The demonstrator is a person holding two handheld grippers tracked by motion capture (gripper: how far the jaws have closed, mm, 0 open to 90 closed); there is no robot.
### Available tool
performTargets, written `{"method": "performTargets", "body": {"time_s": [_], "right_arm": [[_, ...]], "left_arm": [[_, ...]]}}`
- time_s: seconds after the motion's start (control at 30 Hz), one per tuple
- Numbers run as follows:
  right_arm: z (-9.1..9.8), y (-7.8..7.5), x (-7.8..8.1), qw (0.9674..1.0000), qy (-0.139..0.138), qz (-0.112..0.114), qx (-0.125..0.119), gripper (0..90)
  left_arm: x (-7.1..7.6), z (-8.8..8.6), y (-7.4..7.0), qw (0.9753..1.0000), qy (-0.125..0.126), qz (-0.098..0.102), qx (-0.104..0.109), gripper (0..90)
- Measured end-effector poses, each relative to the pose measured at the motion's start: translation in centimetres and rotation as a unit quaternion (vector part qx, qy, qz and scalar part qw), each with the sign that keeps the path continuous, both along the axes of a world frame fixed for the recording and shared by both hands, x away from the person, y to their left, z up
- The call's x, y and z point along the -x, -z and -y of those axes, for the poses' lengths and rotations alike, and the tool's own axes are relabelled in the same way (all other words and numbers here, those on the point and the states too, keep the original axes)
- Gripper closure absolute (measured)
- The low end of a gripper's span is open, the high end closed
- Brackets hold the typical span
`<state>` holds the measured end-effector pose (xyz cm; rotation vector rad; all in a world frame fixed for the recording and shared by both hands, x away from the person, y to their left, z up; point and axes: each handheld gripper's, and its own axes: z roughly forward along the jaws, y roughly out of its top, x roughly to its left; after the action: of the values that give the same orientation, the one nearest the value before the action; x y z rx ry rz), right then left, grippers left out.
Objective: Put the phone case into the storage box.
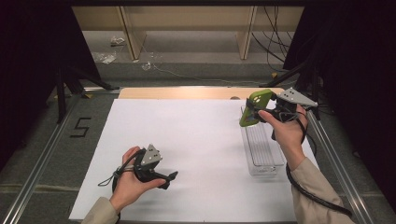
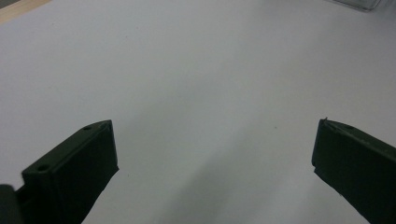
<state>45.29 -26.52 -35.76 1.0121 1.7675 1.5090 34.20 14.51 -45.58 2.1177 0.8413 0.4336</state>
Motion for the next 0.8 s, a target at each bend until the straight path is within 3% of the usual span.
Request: {"method": "performTargets", "body": {"time_s": [0.8], "right_arm": [[1.2,0.3,-0.5,0.9997,0.023,-0.002,0.006,16.8]], "left_arm": [[0.3,-0.5,0.2,1.0,-0.006,-0.001,0.0,0.0]]}}
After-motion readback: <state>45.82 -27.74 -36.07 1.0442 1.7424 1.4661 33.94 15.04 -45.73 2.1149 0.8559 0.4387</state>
